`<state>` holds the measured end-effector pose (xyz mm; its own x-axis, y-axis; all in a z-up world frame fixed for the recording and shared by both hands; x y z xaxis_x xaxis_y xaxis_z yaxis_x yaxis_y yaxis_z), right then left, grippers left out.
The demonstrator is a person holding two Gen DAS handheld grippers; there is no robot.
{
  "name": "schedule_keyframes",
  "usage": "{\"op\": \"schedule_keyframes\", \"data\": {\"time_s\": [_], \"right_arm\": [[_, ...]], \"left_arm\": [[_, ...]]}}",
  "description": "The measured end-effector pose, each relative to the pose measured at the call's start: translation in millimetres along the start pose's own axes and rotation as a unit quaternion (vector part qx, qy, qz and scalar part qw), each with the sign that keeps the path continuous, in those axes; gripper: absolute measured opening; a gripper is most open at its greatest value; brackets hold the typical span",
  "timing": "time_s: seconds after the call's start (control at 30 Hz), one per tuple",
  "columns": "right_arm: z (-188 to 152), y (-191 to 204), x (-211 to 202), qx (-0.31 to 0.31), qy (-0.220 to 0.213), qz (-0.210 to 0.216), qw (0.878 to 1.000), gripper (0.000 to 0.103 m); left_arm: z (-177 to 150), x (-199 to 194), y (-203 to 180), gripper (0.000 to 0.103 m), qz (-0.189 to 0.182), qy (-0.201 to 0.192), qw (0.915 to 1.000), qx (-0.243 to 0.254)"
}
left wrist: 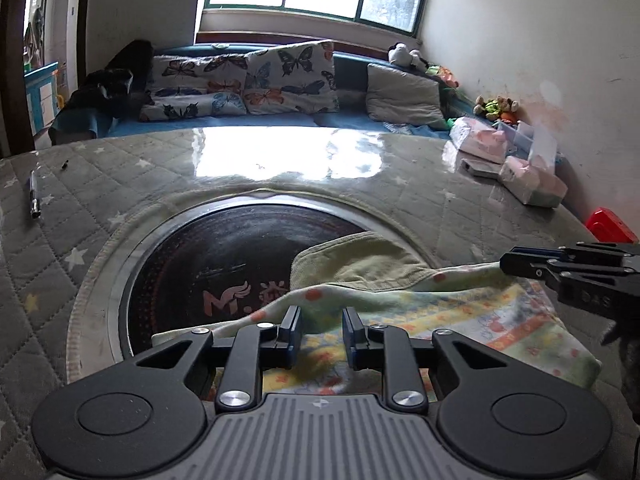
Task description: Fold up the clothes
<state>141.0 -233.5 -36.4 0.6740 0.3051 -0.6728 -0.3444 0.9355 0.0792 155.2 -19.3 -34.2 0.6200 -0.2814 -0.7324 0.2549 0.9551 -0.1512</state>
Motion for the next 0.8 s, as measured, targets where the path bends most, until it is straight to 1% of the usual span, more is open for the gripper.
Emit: {"op": "schedule_keyframes", "data": {"time_s": [0.07,0.13,0.23,0.3,0.43,0.53,0.57,0.63,0.8], "right_arm": [[4,11,10,-0.006,0.011,0.028,1.0,0.014],[5,21,23,-0.019,0.025,0.04,0.999,0.015],[6,31,42,-0.029,0.045,0.039,0.998,0.016],[7,33,46,-0.031,0.046,0.032,0.998,0.016],[9,35,39,-0.029,0.038,0.034,0.998,0.016],[7,40,24,-0.037,0.026,0.046,0.998,0.018],[7,43,20,-0.043,0.024,0.052,0.997,0.021],[5,50,15,-0.053,0.023,0.062,0.996,0.023],[-2,66,13,-0.078,0.029,0.082,0.993,0.023]], "left_arm": [[0,5,1,0.024,0.002,0.006,1.0,-0.002],[-1,8,2,0.025,0.005,0.009,0.9999,-0.002],[-1,10,4,0.025,0.007,0.01,0.9999,-0.005],[0,11,5,0.025,0.01,0.009,0.9999,-0.008],[1,9,4,0.025,0.013,0.006,0.9998,-0.014],[-1,-6,-1,0.025,0.011,-0.009,0.9999,-0.009],[-2,-12,-3,0.025,0.008,-0.015,0.9998,-0.008],[-5,-23,-6,0.025,0.0,-0.024,0.9997,-0.007],[-21,-42,-12,0.025,-0.015,-0.033,0.9993,-0.01]]}}
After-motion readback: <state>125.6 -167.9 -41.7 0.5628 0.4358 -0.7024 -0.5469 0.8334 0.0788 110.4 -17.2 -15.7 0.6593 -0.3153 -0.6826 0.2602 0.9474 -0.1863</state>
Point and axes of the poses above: each gripper's, at about its wrist camera, not at the fingertips, and x roughly the way its jaws point, y to its left, z to its top, the point moved 2 cm from there along x, roughly the way its jaws point, and after that the axes turned 6 degrees about y, right-handed, at the moved point
